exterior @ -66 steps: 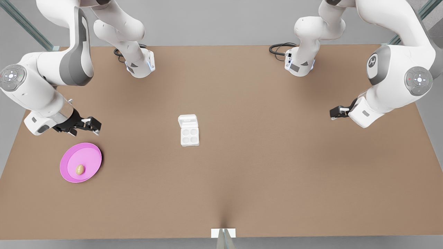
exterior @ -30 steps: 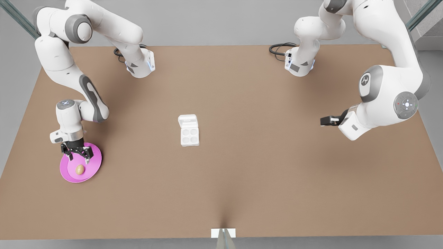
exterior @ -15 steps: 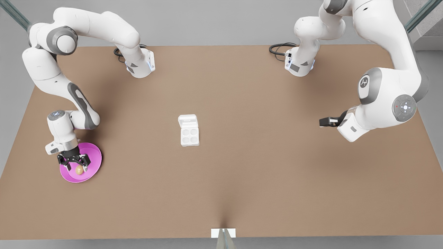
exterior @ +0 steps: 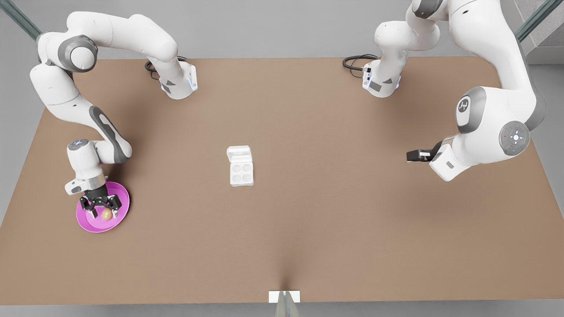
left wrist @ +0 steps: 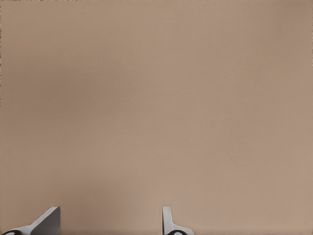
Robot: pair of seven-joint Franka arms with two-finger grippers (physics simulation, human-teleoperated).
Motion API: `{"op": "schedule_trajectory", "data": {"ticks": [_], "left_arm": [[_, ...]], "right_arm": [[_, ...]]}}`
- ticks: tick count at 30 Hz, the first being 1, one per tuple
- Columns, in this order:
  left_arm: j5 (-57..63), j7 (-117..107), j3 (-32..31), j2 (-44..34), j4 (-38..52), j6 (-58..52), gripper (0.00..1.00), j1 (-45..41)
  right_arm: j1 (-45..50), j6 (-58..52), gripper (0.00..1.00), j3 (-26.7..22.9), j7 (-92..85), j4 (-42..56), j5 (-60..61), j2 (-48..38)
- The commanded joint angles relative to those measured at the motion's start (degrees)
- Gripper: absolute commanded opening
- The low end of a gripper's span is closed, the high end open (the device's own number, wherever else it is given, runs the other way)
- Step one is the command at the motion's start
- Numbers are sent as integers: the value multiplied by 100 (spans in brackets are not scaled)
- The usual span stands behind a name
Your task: Pack egg into the box and close the box lid
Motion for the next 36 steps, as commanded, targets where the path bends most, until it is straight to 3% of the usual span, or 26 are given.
{"op": "schedule_trajectory", "data": {"ticks": [1, 10, 17, 22, 23, 36], "left_arm": [[-4, 0, 2, 0, 0, 0, 100, 4], [-4, 0, -6, 26, 0, 0, 100, 4], [-4, -9, -6, 17, 0, 0, 100, -5], [-4, 0, 2, 26, 0, 0, 100, 4], [-4, -9, 2, 26, 0, 0, 100, -5], [-22, 0, 2, 61, 0, 0, 100, -5]], "right_arm": [[-4, -2, 100, -5, 0, -1, 0, -7], [57, -125, 97, -22, -35, 70, 0, 1], [75, -1013, 94, 13, -35, 272, -369, -341], [83, -529, 94, 39, 422, -27, -369, -280], [83, -529, 75, 39, 396, -10, -369, -254], [92, -521, 71, 13, 378, 43, -413, -42]]}}
